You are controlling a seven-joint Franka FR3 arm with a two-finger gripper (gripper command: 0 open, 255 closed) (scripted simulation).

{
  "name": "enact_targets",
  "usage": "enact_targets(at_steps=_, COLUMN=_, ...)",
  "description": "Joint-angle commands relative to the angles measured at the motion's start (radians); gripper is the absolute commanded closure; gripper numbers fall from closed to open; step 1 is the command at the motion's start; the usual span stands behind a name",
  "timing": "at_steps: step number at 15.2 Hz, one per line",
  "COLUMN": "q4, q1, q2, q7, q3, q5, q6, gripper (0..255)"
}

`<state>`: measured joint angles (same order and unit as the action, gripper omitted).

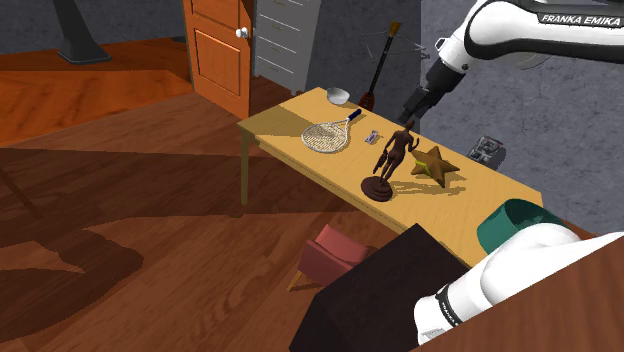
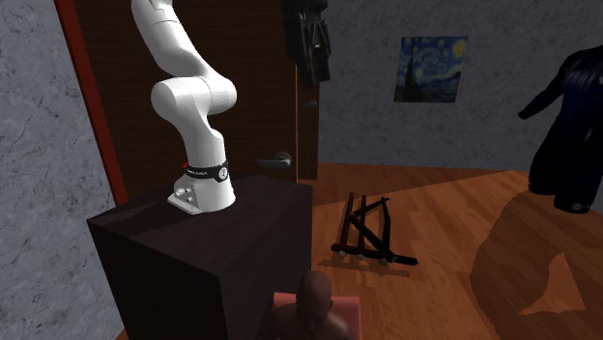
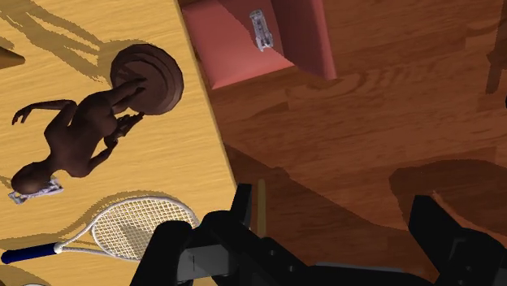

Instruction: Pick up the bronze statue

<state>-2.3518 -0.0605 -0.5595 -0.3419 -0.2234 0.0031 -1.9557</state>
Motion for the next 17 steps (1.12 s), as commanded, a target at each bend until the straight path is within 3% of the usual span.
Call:
enact_targets(at_steps=1, q4=0.006, q1=-0.010, q2=0.044, q7=-0.035, q3=-0.034, q5=-0.007, q6=-0.035, gripper=0)
enact_targets(at_steps=9, q4=0.101, q1=-0.028, q2=0.280, q7=-0.184, q3=-0.166, q5=0.023, q6=-0.159, gripper=0)
enact_targets(at_steps=17, q4=0.267, q1=-0.057, q2=0.563, q7=-0.367, q3=-0.273, q5=0.154, q6=-0.230, gripper=0)
